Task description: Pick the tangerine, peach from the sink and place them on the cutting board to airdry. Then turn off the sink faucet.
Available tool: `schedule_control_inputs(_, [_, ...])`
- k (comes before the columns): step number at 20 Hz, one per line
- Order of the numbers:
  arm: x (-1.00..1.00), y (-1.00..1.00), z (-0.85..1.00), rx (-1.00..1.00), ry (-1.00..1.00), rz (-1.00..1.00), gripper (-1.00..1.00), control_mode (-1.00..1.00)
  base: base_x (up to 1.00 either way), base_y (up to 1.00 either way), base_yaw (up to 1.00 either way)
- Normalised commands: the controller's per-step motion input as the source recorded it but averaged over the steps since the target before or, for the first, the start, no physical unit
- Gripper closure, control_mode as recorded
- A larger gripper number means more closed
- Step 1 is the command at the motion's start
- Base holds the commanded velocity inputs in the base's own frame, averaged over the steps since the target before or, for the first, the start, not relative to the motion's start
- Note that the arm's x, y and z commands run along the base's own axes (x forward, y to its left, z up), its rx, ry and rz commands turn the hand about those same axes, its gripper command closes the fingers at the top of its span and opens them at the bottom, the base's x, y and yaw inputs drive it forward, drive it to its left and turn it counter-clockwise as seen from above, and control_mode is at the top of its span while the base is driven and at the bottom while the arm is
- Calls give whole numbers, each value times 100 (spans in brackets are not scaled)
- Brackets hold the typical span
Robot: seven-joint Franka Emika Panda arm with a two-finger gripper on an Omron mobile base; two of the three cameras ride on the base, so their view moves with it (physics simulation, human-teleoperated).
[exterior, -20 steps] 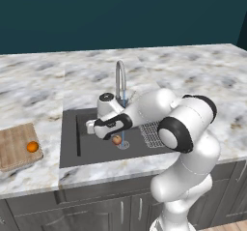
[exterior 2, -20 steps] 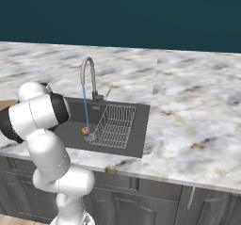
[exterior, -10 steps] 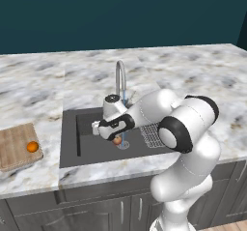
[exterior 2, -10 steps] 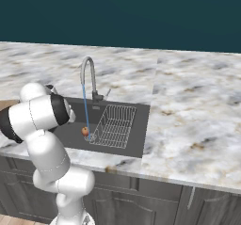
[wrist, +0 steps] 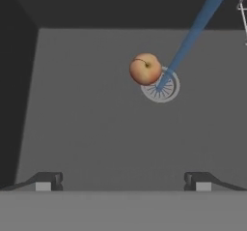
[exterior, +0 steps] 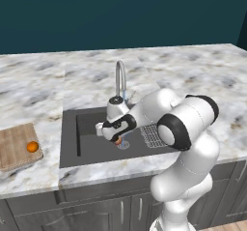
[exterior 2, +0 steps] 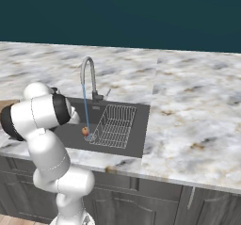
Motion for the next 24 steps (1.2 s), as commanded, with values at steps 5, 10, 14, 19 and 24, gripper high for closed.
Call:
schedule_control_inputs(5, [7,-18,-7,0,0,0,-100,-100,0,0,0])
schedule_control_inputs(10, [9,-15,-11,0,0,0,-100,-100,0,0,0])
schedule_control_inputs(14, [12,-9,-15,0,0,0,-100,-100,0,0,0])
schedule_control_inputs(19, [14,-7,-13,0,0,0,-100,-100,0,0,0])
schedule_control_inputs(24, [15,-11,-10,0,0,0,-100,-100,0,0,0])
